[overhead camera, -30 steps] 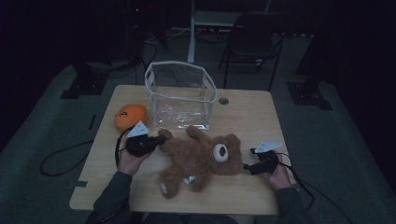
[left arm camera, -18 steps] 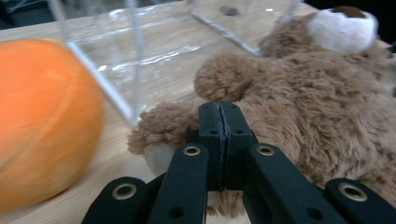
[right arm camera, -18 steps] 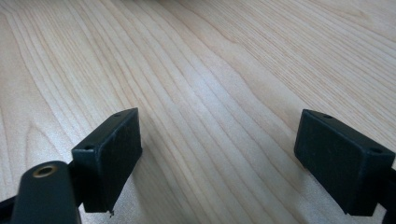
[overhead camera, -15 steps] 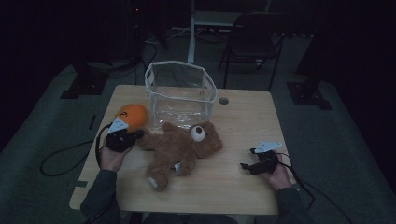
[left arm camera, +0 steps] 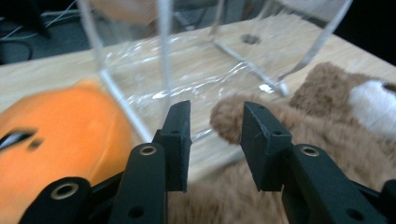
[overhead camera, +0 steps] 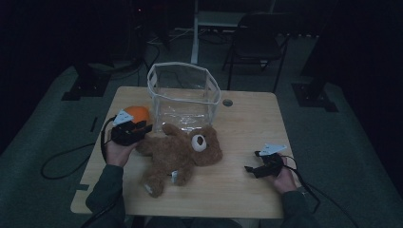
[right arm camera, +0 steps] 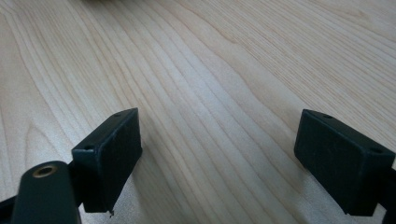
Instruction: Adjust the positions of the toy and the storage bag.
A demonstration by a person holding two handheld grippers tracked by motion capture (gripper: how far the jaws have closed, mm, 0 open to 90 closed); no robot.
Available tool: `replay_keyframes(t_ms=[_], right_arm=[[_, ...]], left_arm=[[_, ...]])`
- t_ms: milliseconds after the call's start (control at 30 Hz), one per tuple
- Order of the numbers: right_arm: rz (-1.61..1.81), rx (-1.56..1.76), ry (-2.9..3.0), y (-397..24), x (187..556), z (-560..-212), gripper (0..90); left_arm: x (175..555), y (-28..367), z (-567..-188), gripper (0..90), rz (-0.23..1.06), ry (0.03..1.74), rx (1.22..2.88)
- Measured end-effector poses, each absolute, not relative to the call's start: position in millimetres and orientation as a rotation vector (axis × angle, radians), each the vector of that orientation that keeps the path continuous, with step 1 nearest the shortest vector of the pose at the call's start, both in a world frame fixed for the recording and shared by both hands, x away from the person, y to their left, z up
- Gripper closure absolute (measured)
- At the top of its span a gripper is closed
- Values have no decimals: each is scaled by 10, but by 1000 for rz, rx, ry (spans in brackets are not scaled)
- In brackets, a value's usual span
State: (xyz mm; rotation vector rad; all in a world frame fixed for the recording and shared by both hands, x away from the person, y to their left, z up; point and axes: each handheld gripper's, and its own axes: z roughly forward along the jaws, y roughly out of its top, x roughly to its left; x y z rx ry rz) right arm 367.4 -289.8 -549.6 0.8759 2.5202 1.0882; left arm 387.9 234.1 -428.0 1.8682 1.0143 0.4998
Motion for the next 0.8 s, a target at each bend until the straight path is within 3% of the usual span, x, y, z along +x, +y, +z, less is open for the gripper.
replay_keyframes(t_ms=[800], right_arm=[[1088,874,2520,-2898,3675,-5496,142]], left_arm=[[4264,1568,-3813,492,443,753,1916]])
